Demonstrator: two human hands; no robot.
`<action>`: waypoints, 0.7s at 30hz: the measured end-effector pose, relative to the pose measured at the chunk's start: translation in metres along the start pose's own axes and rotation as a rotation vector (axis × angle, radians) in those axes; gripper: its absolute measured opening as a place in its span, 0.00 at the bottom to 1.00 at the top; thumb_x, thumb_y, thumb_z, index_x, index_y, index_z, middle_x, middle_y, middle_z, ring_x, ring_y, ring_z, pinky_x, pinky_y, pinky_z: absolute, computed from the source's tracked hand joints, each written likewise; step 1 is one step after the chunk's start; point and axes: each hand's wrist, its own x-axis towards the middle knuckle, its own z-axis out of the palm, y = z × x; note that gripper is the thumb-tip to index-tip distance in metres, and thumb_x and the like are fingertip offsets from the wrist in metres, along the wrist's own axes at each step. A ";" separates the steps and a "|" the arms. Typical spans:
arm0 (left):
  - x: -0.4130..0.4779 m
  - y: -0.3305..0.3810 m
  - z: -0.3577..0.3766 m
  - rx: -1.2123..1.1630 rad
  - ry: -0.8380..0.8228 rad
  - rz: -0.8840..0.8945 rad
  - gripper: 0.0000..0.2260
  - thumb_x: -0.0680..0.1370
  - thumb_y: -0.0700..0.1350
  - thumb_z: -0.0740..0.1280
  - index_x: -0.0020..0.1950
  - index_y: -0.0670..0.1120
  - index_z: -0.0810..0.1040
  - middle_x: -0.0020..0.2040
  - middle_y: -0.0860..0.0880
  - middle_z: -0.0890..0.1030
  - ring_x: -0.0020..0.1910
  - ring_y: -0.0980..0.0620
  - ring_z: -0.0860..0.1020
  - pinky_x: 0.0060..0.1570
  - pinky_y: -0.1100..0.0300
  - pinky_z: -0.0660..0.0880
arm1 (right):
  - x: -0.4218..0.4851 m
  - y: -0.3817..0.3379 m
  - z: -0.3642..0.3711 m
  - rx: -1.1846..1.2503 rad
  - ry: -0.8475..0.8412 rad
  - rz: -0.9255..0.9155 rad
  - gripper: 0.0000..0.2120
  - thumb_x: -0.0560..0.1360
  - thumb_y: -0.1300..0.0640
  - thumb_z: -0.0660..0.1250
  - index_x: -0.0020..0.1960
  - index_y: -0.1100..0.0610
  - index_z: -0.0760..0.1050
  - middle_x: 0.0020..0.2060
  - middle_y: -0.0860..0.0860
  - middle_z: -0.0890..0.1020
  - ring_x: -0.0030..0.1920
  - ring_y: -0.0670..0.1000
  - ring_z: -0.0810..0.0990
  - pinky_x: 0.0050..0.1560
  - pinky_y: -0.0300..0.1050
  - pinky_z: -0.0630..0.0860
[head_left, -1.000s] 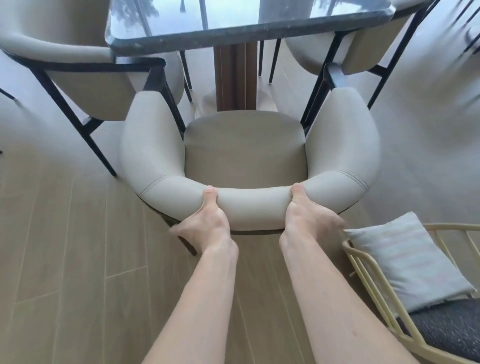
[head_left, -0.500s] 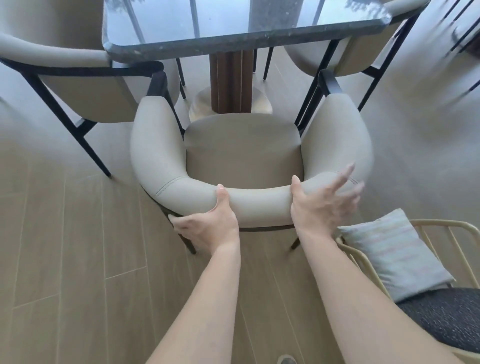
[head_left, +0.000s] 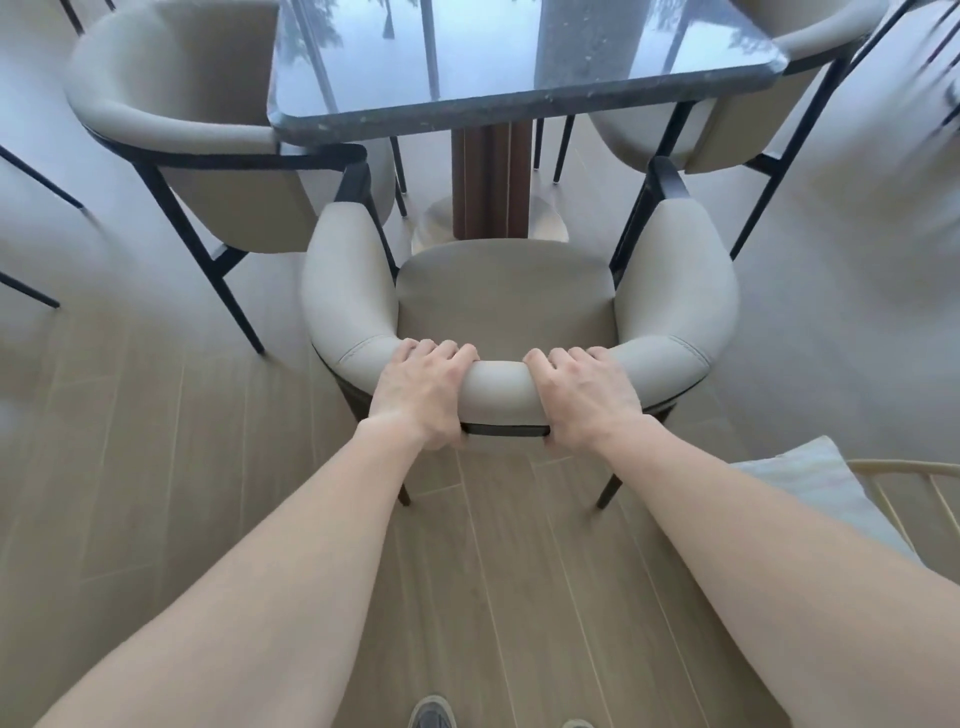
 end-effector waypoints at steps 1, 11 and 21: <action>-0.005 0.001 0.002 0.004 0.010 0.004 0.33 0.66 0.56 0.79 0.66 0.53 0.70 0.57 0.54 0.75 0.60 0.47 0.73 0.69 0.54 0.63 | -0.004 0.000 0.001 -0.006 -0.001 -0.012 0.33 0.68 0.51 0.78 0.68 0.53 0.66 0.55 0.51 0.78 0.57 0.56 0.78 0.57 0.51 0.68; -0.095 0.068 0.039 -0.030 0.002 0.118 0.32 0.65 0.58 0.74 0.65 0.52 0.71 0.55 0.52 0.73 0.56 0.46 0.74 0.71 0.52 0.65 | -0.113 0.015 0.030 0.016 -0.075 -0.136 0.35 0.64 0.49 0.79 0.67 0.52 0.71 0.53 0.50 0.79 0.54 0.56 0.79 0.60 0.53 0.73; -0.040 0.077 0.029 0.010 -0.004 0.102 0.32 0.67 0.60 0.75 0.65 0.51 0.68 0.57 0.51 0.72 0.55 0.45 0.76 0.67 0.49 0.66 | -0.076 0.055 0.025 -0.019 -0.028 -0.138 0.35 0.63 0.49 0.81 0.66 0.51 0.71 0.52 0.50 0.79 0.54 0.57 0.80 0.59 0.54 0.73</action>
